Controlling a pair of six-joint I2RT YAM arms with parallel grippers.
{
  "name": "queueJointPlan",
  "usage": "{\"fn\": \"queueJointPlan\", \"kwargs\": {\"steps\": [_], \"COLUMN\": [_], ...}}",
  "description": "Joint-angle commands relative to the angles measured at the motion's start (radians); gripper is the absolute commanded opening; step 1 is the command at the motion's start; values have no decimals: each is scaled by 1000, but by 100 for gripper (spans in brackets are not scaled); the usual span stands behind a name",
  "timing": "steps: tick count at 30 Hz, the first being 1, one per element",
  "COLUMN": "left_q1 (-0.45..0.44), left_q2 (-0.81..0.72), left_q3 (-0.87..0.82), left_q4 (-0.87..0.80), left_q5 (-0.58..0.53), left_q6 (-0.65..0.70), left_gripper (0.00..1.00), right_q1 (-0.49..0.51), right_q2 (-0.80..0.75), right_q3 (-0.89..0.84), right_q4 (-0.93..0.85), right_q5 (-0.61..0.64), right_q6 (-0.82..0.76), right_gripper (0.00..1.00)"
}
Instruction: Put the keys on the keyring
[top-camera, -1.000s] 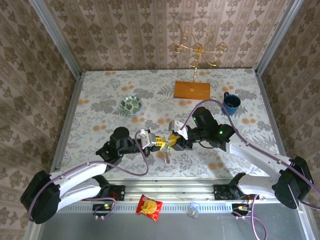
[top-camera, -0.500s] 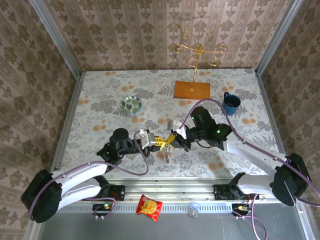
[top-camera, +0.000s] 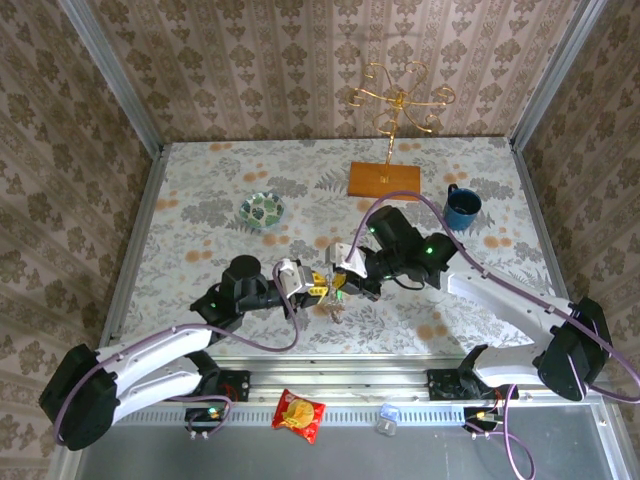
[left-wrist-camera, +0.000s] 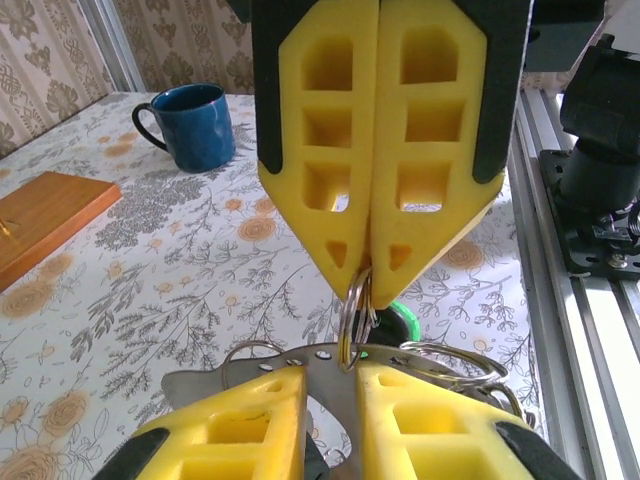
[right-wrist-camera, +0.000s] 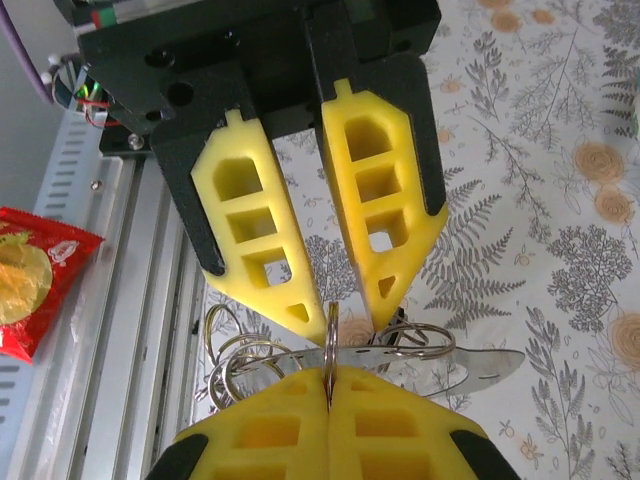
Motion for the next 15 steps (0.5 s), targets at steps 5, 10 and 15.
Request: {"fn": "queueJointPlan", "kwargs": {"steps": [5,10,15], "left_q1": [-10,-10,-11], "left_q2": [-29,-23,-26], "left_q3": [77,98,109], "left_q4": [-90,-118,-150], "left_q5": [30,48,51], "left_q6": [43,56,73], "left_gripper": [22,15,0], "right_q1": [54,84,77], "right_q2": [40,56,9], "right_q3": [97,129,83], "right_q4": [-151,-162,-87], "right_q5": [71,93,89], "right_q6": [-112,-132,-105], "right_gripper": [0,0,0]}}
